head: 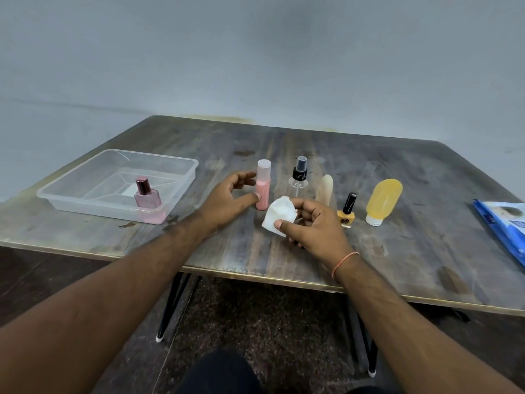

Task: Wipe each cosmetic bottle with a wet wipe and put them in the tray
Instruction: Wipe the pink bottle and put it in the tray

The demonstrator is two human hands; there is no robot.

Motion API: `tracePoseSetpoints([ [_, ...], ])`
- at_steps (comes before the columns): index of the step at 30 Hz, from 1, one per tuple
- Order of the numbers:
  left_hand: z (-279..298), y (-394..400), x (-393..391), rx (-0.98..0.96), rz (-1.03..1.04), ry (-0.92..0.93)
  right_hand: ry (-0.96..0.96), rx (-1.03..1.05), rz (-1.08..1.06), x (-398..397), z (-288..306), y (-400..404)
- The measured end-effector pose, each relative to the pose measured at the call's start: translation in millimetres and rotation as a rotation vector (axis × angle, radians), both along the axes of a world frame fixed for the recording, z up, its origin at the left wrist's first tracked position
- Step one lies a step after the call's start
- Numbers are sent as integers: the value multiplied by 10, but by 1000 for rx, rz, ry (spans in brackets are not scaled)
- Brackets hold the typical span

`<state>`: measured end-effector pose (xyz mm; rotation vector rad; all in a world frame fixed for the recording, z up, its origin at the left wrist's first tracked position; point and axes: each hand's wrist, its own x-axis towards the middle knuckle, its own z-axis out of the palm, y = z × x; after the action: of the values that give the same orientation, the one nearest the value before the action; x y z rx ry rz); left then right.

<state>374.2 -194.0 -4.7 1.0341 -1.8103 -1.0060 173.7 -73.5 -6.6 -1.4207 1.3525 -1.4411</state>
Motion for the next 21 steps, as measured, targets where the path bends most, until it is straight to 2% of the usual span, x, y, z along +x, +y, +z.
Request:
tracePoseSetpoints([
  [6, 72, -179, 33, 77, -152, 12, -3, -1, -11, -17, -26, -30],
  [15, 25, -239, -41, 39, -118, 27, 17, -11, -21, -24, -41, -33],
  [21, 22, -156, 34, 110, -129, 126, -3, -32, -63, -20, -30, -14],
])
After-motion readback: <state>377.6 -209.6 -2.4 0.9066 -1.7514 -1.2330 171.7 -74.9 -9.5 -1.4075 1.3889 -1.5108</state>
